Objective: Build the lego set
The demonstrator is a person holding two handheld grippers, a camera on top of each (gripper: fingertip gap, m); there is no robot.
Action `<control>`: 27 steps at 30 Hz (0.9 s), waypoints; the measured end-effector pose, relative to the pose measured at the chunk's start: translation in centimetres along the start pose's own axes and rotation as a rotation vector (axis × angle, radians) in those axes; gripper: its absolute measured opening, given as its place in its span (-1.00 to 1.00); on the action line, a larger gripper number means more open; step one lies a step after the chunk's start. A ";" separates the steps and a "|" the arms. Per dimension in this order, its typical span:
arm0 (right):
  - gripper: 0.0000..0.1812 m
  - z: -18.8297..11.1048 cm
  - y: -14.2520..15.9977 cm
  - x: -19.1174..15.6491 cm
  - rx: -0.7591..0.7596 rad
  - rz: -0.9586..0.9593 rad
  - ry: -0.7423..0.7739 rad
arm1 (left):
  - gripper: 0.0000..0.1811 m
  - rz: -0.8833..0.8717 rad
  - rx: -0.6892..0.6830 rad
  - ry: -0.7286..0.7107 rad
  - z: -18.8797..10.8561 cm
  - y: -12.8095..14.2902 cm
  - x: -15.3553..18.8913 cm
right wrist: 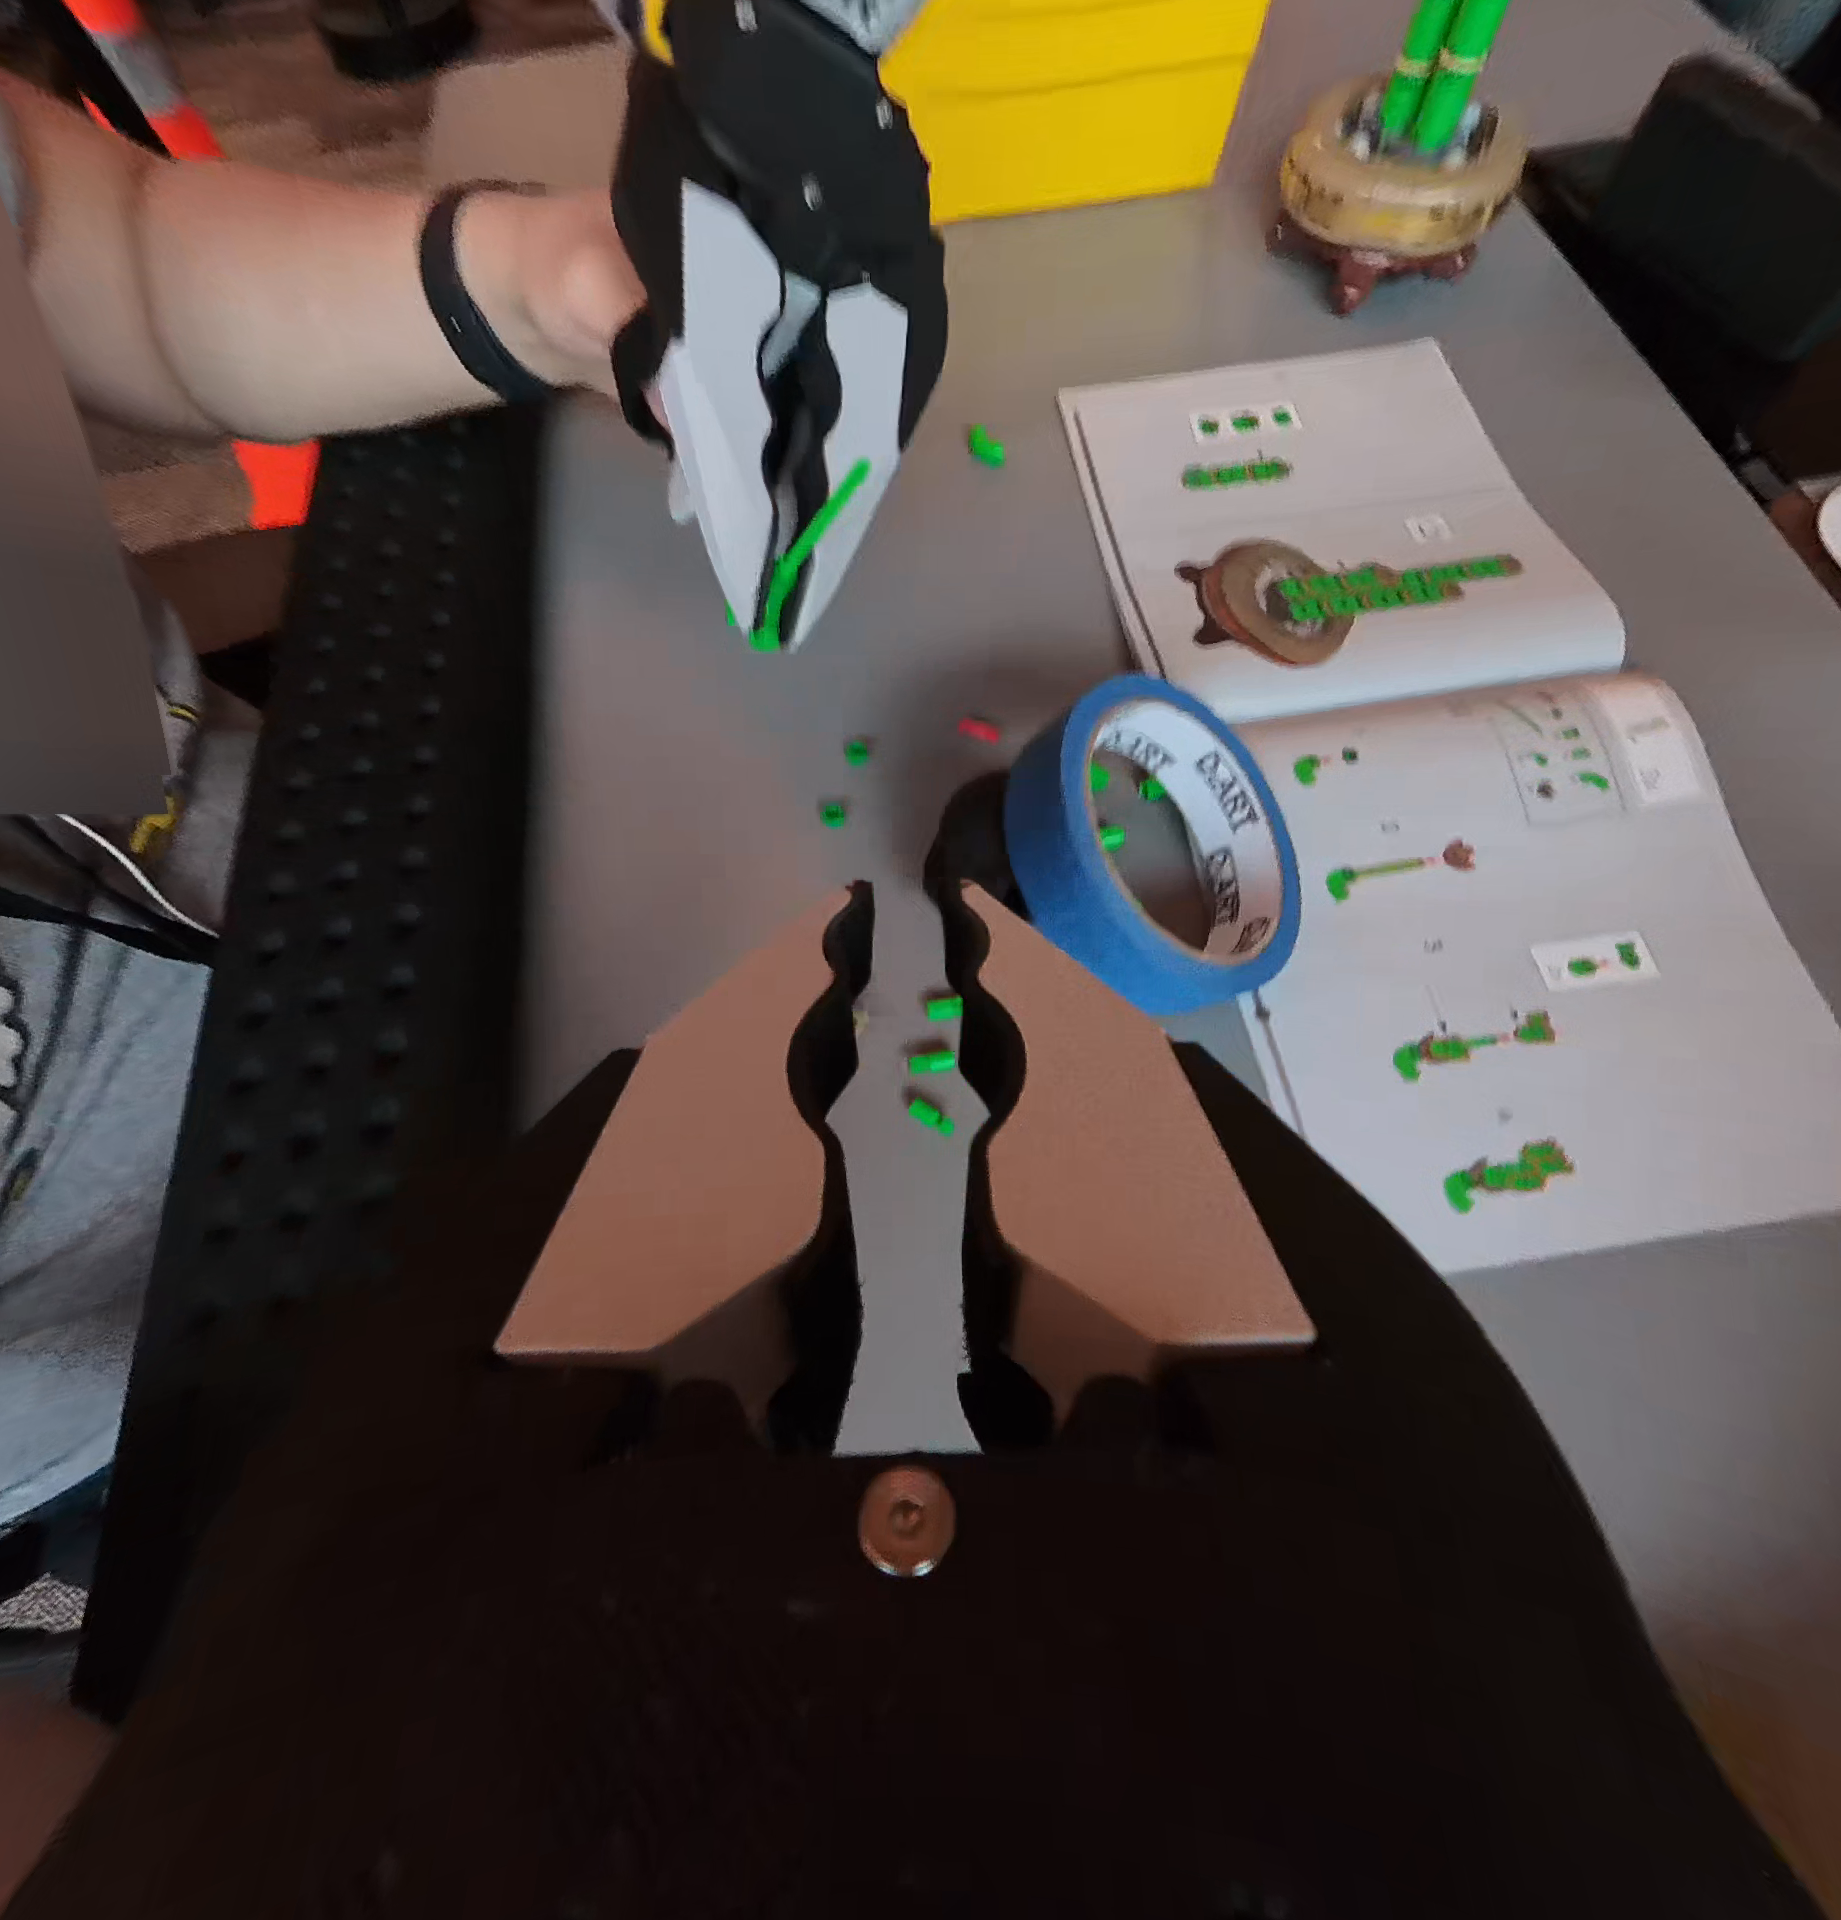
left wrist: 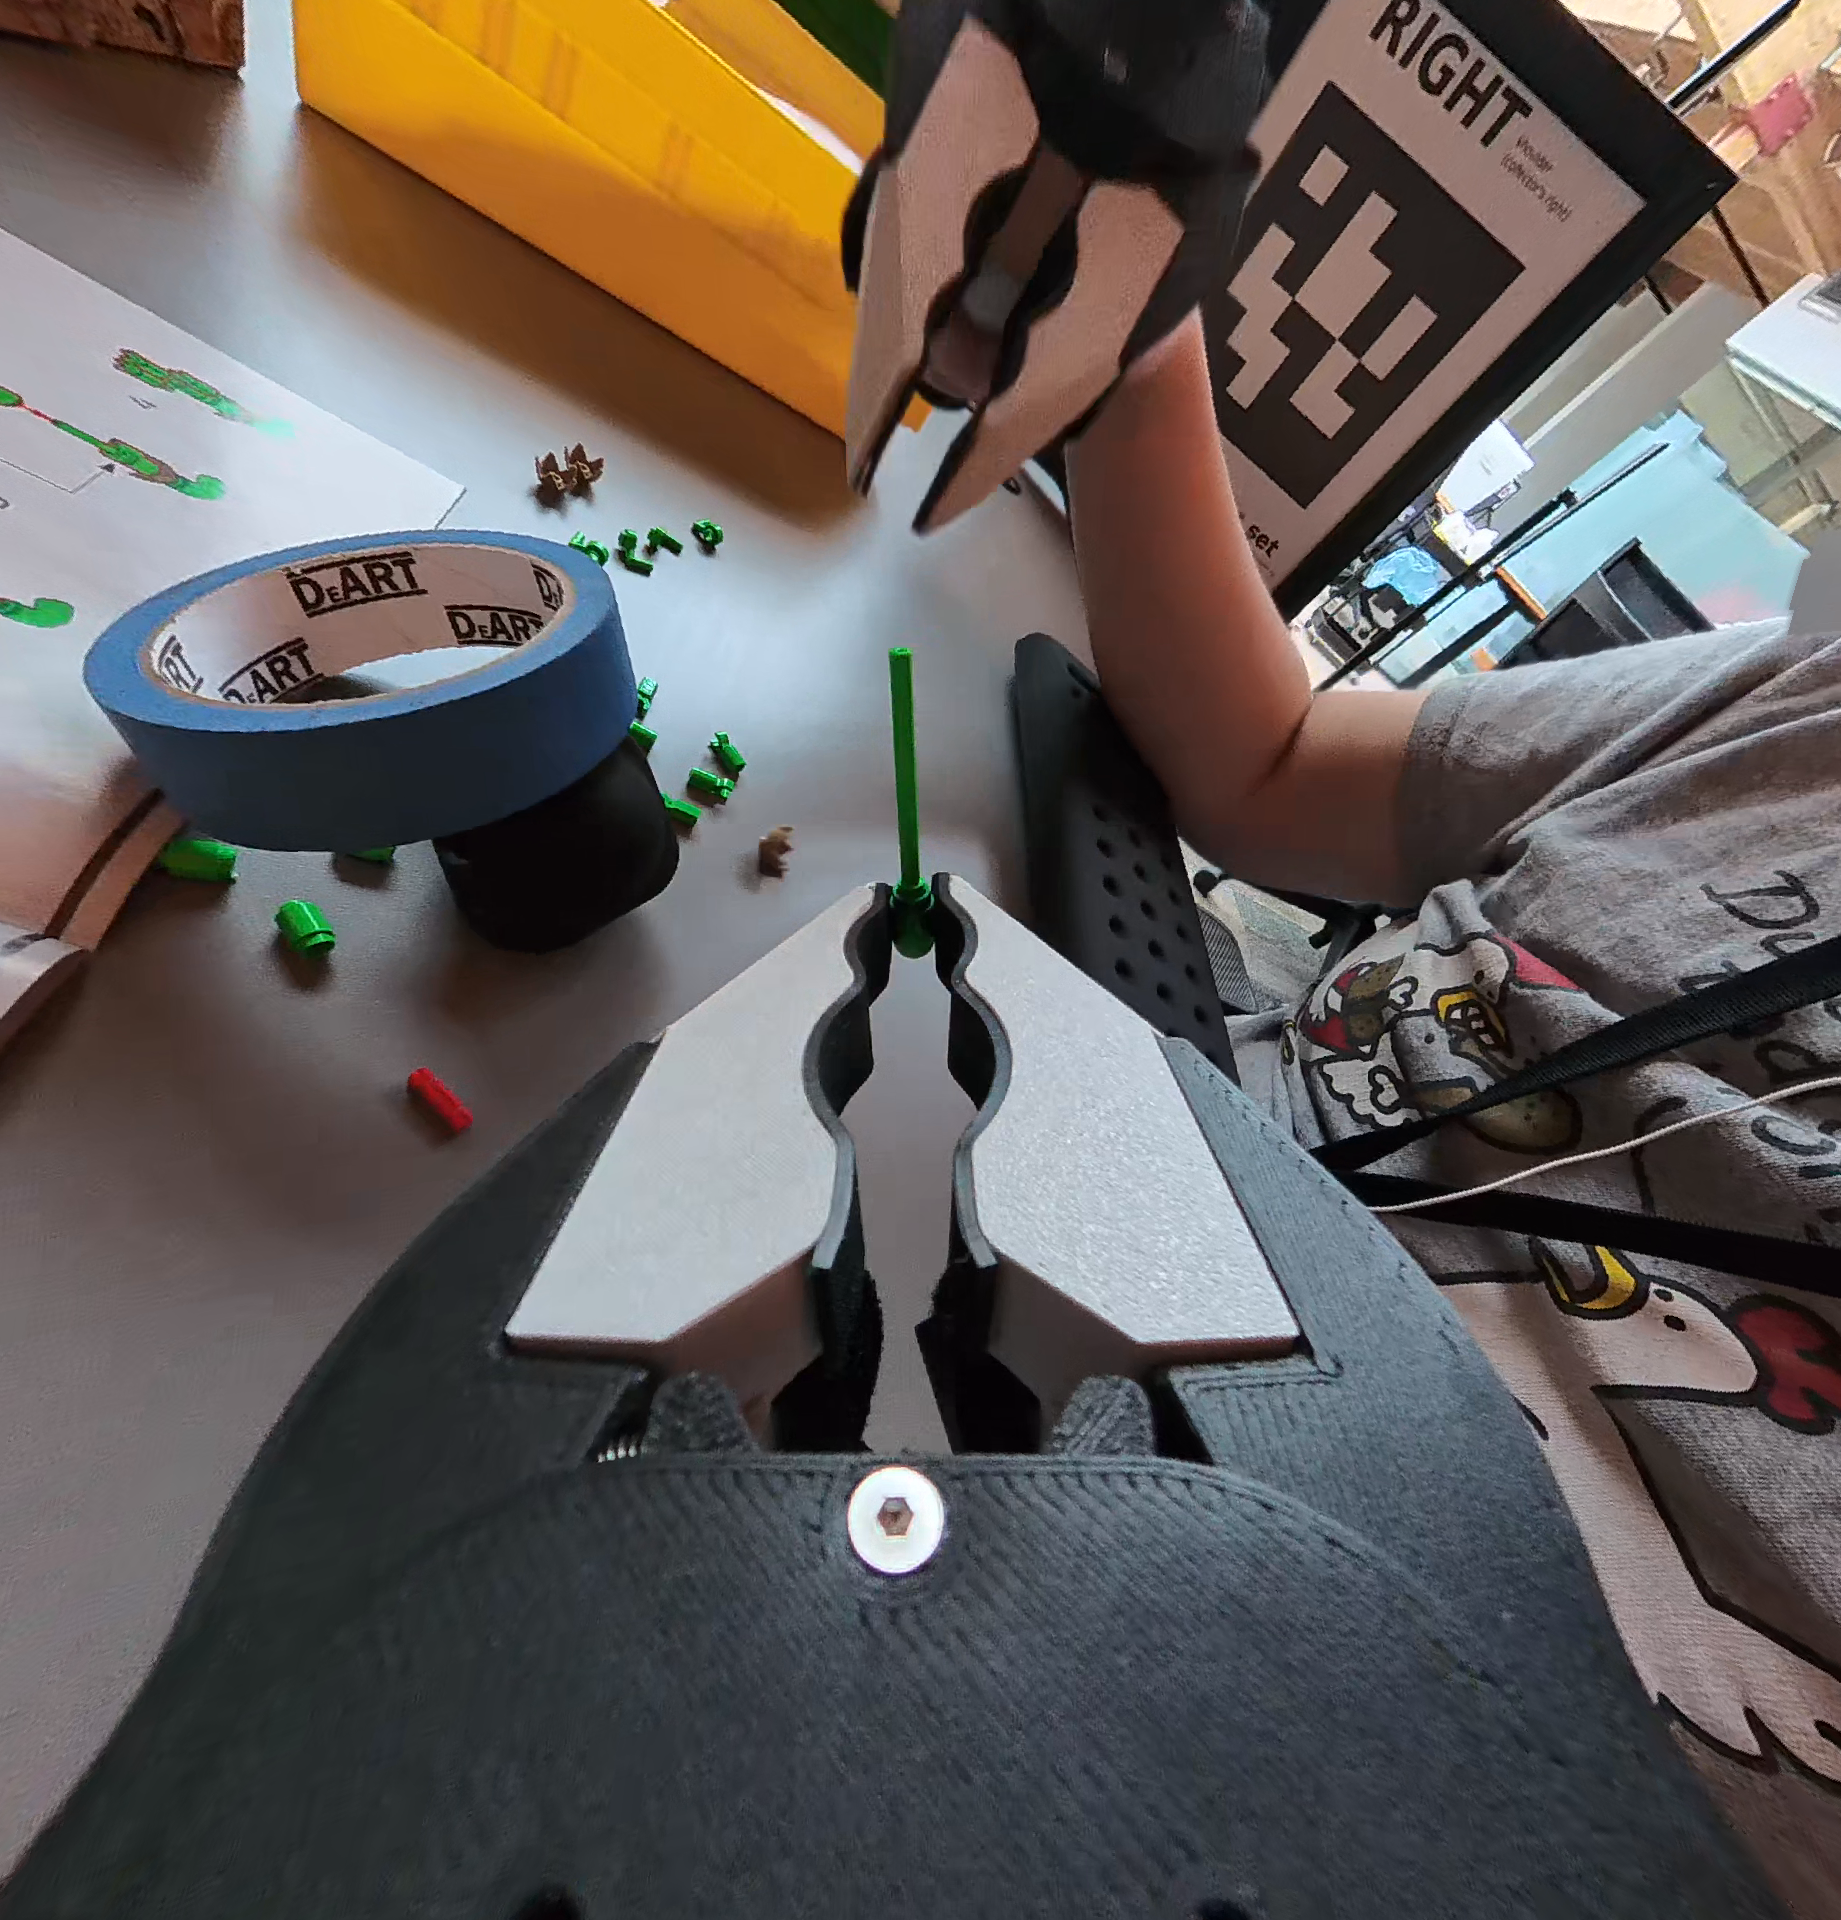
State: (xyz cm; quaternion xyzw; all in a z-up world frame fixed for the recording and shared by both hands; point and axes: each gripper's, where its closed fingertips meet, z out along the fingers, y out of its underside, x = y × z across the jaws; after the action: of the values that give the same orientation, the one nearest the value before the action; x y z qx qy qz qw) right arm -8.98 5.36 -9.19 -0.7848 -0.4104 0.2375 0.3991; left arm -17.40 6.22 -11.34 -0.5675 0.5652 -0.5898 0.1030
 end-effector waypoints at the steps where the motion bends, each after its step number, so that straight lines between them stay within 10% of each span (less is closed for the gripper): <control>1: -0.88 0.4 1.0 -0.5 -0.018 0.002 0.014 | -0.94 -0.001 -0.001 0.000 0.0 0.0 0.0; 9: -0.87 5.1 8.0 -2.2 -0.221 0.029 0.137 | -0.94 0.003 -0.036 0.004 0.7 0.6 0.2; 27: -0.71 6.9 7.2 -2.4 -0.236 -0.138 0.222 | -0.94 -0.001 -0.076 0.024 1.2 1.3 0.6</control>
State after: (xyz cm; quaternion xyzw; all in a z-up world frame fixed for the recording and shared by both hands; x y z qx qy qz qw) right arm -11.89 3.85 -18.97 -0.8176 -0.4418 0.0716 0.3622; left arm -17.30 4.64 -12.37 -0.5642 0.5879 -0.5748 0.0743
